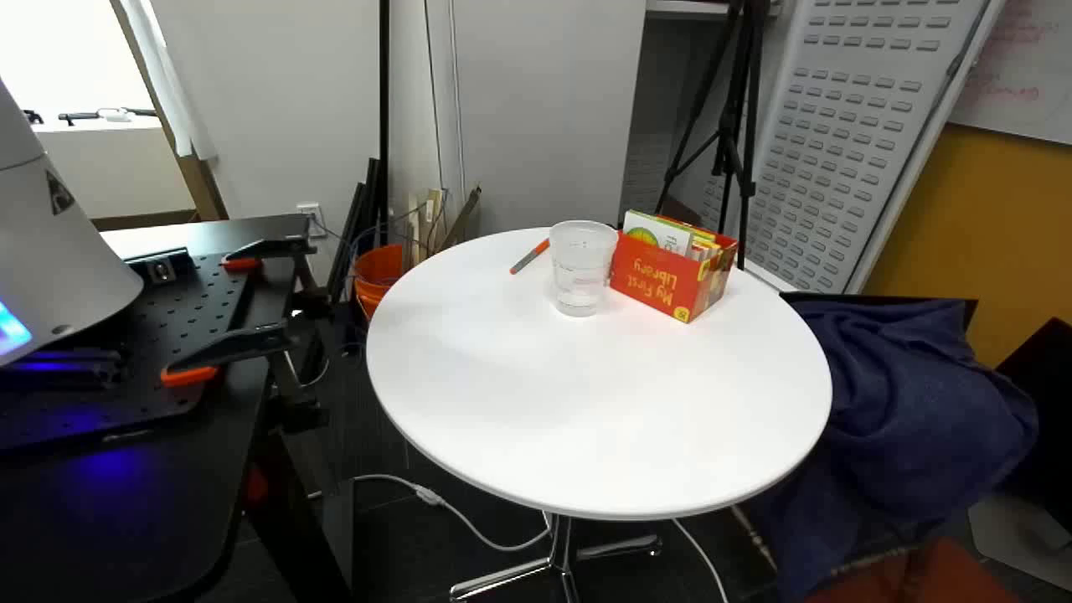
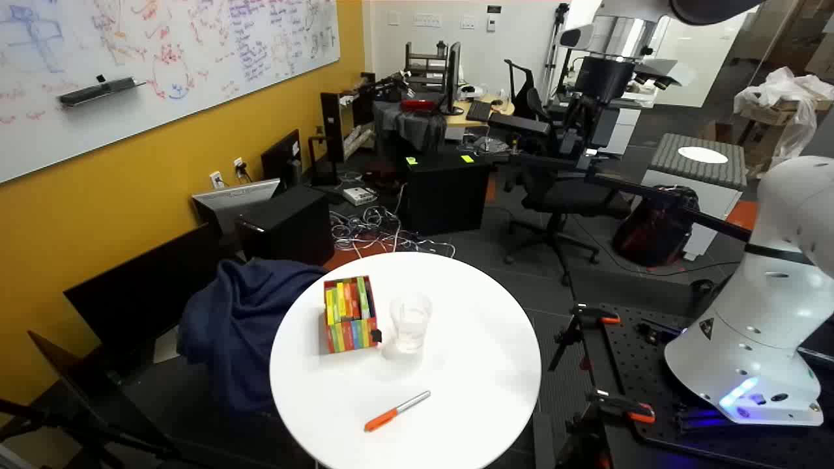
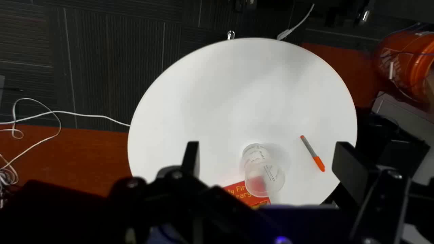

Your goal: Pick up the pen and put it in the cup

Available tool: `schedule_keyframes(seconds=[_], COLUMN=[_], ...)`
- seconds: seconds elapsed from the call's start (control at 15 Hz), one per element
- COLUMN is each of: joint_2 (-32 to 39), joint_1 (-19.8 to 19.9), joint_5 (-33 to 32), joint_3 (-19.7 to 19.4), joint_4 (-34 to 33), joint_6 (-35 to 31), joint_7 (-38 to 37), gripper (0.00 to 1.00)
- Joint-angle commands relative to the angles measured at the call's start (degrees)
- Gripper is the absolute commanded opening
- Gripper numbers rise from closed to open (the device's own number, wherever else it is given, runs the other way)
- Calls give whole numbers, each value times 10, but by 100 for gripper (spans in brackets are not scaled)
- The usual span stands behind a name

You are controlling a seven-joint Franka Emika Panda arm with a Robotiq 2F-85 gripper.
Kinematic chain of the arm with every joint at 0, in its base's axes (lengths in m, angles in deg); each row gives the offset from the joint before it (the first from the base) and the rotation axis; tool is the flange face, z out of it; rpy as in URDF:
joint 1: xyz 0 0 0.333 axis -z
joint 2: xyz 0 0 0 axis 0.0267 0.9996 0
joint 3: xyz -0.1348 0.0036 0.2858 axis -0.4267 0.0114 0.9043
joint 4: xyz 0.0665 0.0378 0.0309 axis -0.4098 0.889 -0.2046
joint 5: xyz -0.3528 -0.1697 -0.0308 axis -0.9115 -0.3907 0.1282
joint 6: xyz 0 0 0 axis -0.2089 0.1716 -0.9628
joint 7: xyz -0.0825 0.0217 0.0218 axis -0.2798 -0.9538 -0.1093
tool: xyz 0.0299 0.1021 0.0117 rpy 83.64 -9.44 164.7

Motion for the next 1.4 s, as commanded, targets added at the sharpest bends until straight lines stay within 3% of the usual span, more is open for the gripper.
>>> schedule_keyframes(seconds=[0.0, 0.6, 1.33], joint_2=[1, -2, 27], joint_1=[5, 3, -41], joint_5=[4, -6, -13], joint_3=[4, 12, 48], joint_4=[-1, 3, 26], joint_6=[1, -19, -201], joint_7=[3, 5, 22], gripper=[100, 100, 100])
